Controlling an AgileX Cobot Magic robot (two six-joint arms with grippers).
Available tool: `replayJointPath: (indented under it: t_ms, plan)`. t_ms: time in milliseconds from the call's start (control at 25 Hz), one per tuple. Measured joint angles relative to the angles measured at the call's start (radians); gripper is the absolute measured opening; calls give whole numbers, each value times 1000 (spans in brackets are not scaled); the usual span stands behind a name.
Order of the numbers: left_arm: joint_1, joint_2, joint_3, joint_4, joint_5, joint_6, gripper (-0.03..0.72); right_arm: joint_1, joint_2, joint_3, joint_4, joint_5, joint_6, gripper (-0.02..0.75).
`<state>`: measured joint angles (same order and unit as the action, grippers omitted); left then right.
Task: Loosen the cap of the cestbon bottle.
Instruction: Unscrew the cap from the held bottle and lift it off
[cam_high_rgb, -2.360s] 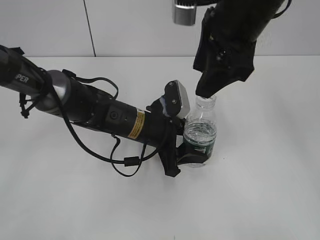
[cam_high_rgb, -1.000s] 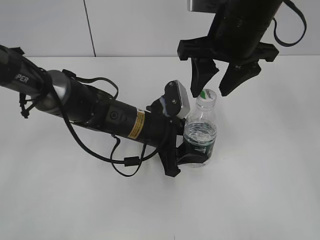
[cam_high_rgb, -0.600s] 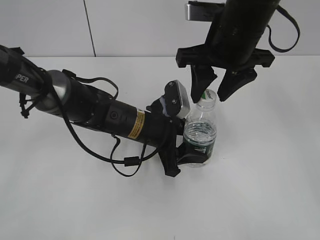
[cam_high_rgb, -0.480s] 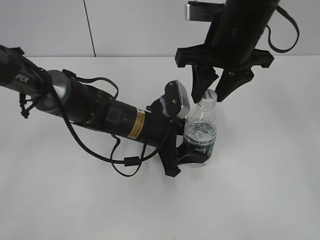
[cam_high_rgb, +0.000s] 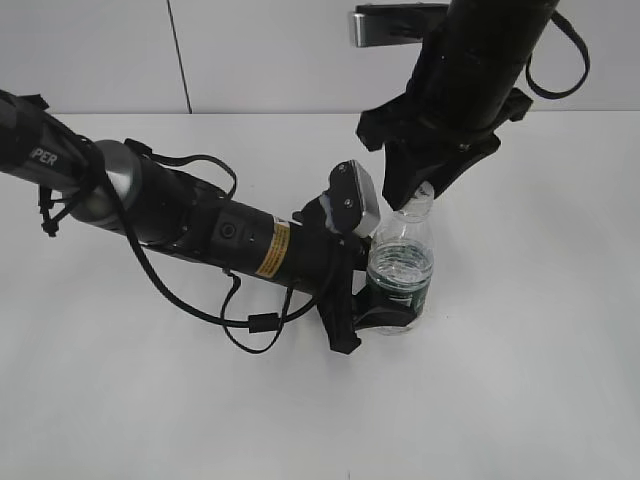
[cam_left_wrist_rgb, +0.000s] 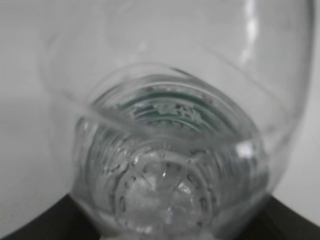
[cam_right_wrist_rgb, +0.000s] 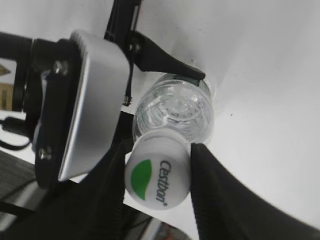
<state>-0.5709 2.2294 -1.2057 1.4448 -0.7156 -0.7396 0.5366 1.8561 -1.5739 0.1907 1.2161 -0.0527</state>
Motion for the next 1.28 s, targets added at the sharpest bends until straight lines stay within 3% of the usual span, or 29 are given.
replayJointPath:
  t_ms: [280,480,680,1280]
  plan:
    - [0,0,0,-1,0,0,414,0,0,-9,8,2,-944,298]
    - [0,0,0,-1,1,-1,414,0,0,-10,13,6,-1384,298]
    - [0,0,0,-1,1,-1,414,0,0,-10,36,6,-1524,298]
    - [0,0,0,-1,1,-1,414,0,-37,-8,46,6,-1595,294]
